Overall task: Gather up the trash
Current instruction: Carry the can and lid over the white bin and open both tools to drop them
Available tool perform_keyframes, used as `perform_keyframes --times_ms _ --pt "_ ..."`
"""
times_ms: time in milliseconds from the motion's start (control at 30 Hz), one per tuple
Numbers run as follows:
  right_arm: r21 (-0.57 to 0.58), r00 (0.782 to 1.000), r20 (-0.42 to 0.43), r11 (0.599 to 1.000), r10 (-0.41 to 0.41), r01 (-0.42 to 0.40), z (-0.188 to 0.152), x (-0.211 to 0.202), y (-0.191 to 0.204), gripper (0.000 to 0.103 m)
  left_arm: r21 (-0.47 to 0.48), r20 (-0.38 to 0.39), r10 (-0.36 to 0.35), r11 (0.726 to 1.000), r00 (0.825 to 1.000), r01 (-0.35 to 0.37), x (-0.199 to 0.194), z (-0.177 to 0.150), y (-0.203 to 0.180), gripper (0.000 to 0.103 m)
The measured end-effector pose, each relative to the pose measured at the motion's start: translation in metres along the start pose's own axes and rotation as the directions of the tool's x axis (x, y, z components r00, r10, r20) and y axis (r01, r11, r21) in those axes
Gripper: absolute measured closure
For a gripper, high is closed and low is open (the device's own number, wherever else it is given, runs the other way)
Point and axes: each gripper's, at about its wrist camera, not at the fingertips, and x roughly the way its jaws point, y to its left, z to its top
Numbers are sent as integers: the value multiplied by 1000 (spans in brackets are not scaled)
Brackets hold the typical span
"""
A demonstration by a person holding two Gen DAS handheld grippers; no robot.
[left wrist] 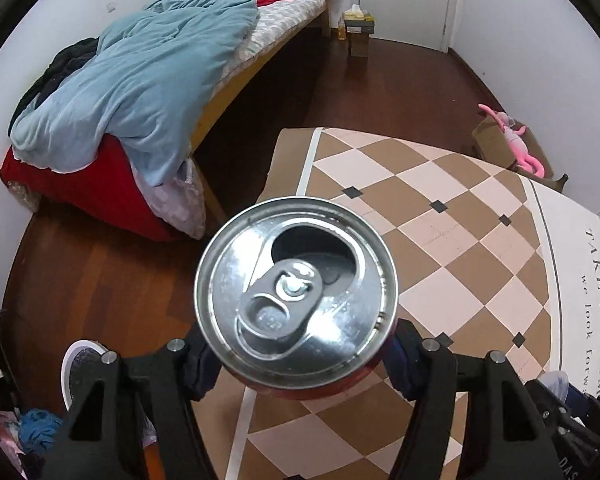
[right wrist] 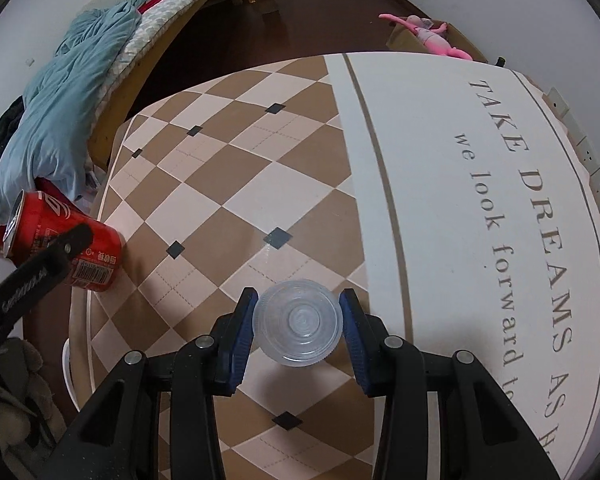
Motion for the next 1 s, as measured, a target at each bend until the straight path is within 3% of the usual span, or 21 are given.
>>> perform_keyframes --times_ms 300,633,867,1000 --pt "-31 1000 7 999 -11 12 -11 -5 -2 59 35 85 11 999 996 -14 -29 -7 7 40" --pt "-129 994 111 992 9 5 -25 -56 29 59 16 215 21 1000 976 -26 -114 -24 56 40" --pt "-224 985 151 974 83 -48 -40 -98 91 59 -44 272 55 998 961 -44 -174 -40 127 40" --pt "-301 978 138 947 157 -110 -55 -115 152 59 -89 285 99 993 953 -76 -198 -54 177 40"
